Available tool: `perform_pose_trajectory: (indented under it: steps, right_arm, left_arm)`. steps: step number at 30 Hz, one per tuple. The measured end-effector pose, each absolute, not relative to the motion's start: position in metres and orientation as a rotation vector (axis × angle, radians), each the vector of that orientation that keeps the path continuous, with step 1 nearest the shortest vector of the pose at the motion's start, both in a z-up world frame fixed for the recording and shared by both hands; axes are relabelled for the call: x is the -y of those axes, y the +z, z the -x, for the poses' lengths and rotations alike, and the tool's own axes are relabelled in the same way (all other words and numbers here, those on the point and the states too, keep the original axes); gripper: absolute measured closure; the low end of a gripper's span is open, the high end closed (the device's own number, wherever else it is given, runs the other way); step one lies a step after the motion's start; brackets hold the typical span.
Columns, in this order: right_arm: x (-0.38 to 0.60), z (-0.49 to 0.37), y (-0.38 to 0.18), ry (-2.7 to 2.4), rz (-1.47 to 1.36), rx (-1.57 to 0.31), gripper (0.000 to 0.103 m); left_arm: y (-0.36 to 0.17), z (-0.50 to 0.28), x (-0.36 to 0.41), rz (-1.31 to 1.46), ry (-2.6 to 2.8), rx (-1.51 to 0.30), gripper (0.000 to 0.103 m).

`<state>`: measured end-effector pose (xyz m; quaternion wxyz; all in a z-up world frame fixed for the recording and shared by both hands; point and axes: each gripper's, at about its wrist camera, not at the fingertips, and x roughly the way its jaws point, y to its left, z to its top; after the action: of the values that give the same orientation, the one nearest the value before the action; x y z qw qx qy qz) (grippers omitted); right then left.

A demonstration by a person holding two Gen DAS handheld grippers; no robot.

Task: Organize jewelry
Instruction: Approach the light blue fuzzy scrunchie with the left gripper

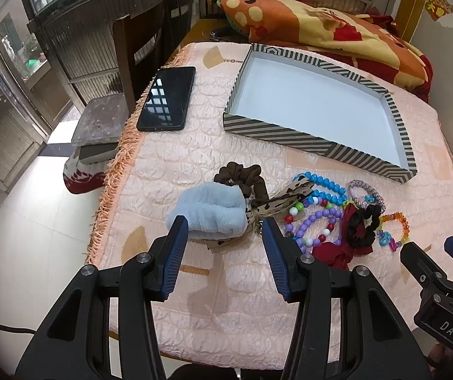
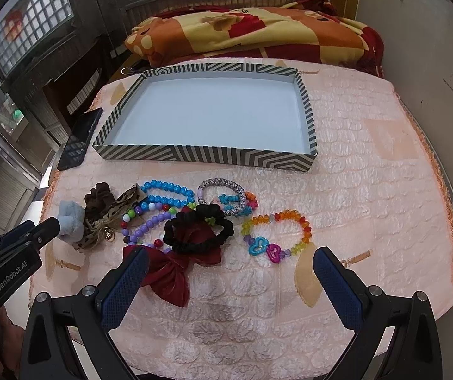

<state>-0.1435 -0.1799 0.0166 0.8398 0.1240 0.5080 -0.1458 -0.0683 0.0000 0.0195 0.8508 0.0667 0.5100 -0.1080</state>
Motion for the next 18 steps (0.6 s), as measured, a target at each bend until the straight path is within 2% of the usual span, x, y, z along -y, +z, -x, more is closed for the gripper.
perform_pose_trajectory:
  steps: [18]
  right_arm:
    - [0.1818, 0.1421, 0.0114, -0.297, -0.270, -1.086, 0.000]
  left_arm:
    - [0.0164, 0.0690, 0.0010, -0.140, -0.224, -1.082, 0.055]
